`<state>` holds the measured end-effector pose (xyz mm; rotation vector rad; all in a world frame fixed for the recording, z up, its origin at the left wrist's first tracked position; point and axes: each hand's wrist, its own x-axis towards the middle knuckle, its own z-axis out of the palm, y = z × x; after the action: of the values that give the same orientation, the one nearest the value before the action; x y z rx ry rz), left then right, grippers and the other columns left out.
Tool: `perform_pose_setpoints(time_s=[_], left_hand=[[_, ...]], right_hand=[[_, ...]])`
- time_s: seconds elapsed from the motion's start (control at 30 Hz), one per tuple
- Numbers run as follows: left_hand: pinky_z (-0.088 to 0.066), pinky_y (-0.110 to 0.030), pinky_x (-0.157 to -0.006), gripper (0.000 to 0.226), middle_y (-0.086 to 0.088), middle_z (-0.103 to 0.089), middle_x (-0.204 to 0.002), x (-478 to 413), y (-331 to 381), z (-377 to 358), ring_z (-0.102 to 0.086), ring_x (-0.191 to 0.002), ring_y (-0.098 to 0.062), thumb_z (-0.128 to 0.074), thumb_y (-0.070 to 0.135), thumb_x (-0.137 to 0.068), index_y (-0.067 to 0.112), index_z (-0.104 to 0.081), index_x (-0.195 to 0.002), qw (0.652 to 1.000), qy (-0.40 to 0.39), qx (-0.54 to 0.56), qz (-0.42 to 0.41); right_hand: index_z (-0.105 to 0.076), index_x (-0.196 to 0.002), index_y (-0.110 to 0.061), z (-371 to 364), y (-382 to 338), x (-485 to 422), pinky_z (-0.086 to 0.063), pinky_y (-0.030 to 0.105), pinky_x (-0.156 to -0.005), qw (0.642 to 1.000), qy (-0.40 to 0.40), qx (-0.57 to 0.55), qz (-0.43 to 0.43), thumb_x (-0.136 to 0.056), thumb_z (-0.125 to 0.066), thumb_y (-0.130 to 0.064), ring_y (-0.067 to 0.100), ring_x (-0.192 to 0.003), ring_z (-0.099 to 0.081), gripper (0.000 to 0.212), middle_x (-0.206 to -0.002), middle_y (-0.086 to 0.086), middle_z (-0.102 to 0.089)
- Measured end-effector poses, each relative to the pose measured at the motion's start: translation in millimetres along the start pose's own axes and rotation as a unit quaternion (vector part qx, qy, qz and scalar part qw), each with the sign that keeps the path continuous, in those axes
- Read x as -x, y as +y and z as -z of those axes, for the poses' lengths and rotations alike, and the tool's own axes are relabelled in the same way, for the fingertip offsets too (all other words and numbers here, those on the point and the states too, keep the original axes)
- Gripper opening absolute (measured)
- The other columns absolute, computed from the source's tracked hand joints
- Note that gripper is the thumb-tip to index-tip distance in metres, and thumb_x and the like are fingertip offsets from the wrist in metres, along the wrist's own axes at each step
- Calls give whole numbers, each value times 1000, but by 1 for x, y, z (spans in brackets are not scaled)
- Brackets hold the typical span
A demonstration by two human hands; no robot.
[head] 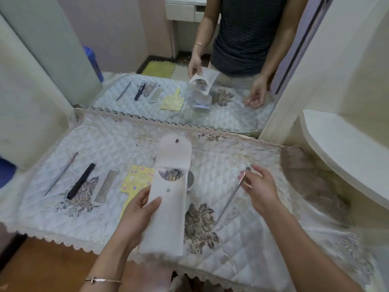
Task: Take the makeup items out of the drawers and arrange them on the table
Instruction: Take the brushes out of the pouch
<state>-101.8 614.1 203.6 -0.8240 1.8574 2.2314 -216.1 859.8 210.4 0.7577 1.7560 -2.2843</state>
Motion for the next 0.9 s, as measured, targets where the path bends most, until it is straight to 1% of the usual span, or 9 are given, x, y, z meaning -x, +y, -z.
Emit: perform_pose_setpoints(time_s=[0.13,0.23,0.3,0.4,0.5,0.57,0.63,0.73,0.9], left_hand=[[-52,-37,-72,24,-6,-70,-95,7,1,10,-65,-81,-24,-54,5,-88,22,-60,-104,998,40,48,-4],[-53,-37,-70,32,-4,-74,-89,10,-4,11,-68,-77,-22,-67,12,-75,21,-60,-105,998,35,46,4],[-55,-39,-72,36,-4,-75,-90,11,-6,7,-69,-78,-24,-64,17,-72,22,-59,-107,999,26,31,6],[-54,-42,-77,29,-2,-72,-98,8,-7,-3,-68,-88,-25,-58,10,-87,29,-57,-109,999,19,-37,-11],[-53,-26,-71,30,8,-69,-100,7,-4,-20,-68,-88,-11,-59,15,-87,37,-58,-106,992,-31,-115,-36],[-52,-21,-71,31,10,-70,-100,5,-4,-31,-68,-87,-6,-61,15,-86,39,-59,-104,988,-63,-136,-43],[-54,-29,-79,30,6,-71,-101,3,-5,-39,-68,-93,-12,-65,18,-83,41,-60,-101,985,-89,-143,-41],[-54,-33,-83,35,1,-72,-104,-2,-10,-48,-67,-98,-16,-66,15,-82,34,-60,-110,981,-122,-149,-33],[-51,-13,-65,34,18,-75,-83,-2,-11,-63,-68,-80,1,-60,5,-85,35,-60,-101,969,-164,-179,-43]], right_hand=[[-51,-112,-2,-32,52,3,-54,38,-73,981,-43,186,-40,-86,-58,-6,22,-75,-59,27,-95,15,-60],[-48,-124,-6,-46,67,9,-48,39,-91,938,-62,341,23,-88,-58,-13,25,-98,-58,38,-113,11,-57],[-51,-122,-9,-50,61,15,-49,32,-89,921,-56,371,109,-86,-60,-13,19,-98,-57,37,-112,7,-58],[-63,-106,-12,-54,37,35,-47,7,-67,921,-94,304,226,-84,-62,-11,-4,-73,-56,22,-82,-8,-59],[-68,-102,-16,-53,21,46,-42,3,-66,874,-184,352,281,-82,-66,-17,-10,-74,-53,20,-84,-15,-56],[-69,-98,-17,-46,17,43,-40,1,-67,856,-203,394,266,-79,-69,-20,-12,-74,-52,19,-84,-12,-55],[-68,-86,-23,-34,14,41,-41,2,-64,869,-197,390,232,-77,-71,-18,-10,-69,-54,11,-83,-6,-58],[-58,-72,-29,-15,12,39,-41,4,-57,882,-188,384,199,-74,-74,-13,-7,-59,-55,23,-73,-3,-60],[-65,-89,-15,4,7,36,-40,2,-59,846,-204,464,164,-77,-70,-17,-2,-62,-52,13,-79,-6,-54]])
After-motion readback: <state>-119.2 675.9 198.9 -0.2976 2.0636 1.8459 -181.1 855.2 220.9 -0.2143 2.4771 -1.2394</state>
